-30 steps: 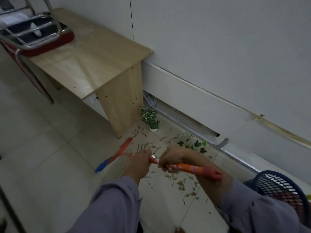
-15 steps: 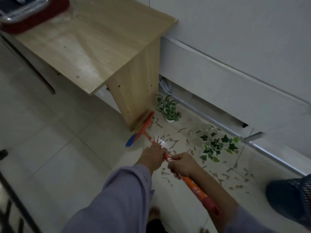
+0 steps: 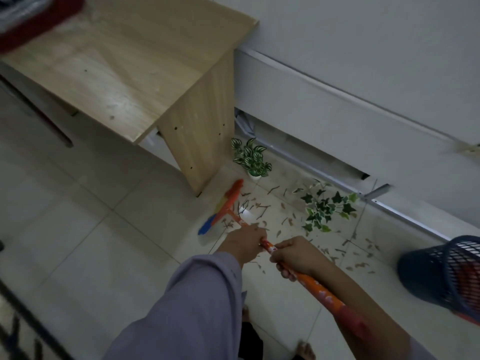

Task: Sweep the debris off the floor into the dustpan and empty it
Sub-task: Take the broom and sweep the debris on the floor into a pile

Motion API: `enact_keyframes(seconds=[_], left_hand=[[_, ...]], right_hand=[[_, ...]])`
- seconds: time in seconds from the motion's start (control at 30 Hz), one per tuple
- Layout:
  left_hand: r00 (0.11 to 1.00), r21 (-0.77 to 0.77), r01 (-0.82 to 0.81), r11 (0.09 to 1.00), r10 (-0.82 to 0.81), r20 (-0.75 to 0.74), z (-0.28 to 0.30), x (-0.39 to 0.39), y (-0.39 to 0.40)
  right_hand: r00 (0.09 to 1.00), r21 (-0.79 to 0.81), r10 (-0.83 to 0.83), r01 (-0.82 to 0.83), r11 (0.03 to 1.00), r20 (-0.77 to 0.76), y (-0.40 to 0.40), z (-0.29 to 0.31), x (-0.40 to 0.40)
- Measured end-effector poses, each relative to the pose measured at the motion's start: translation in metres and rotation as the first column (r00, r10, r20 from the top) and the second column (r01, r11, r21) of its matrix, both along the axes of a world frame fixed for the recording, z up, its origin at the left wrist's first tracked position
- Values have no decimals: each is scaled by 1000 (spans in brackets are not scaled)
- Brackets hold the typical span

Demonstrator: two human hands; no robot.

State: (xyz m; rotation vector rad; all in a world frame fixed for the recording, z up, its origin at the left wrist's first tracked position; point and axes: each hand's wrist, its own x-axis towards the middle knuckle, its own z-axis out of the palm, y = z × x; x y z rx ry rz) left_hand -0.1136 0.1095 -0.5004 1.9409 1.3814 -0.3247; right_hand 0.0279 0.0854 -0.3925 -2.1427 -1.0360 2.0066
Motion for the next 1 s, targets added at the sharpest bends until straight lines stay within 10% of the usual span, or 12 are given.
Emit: enact_keyframes(seconds=[0.4, 1.0], left_hand=[[998, -38, -14, 999, 12, -57, -19, 50, -54], [968, 162, -248, 955, 249, 17, 15, 95, -222]], right_hand=[[999, -162, -51, 51, 986, 5, -29, -45, 34], [931, 22, 364, -364, 931, 15, -170, 4, 89]])
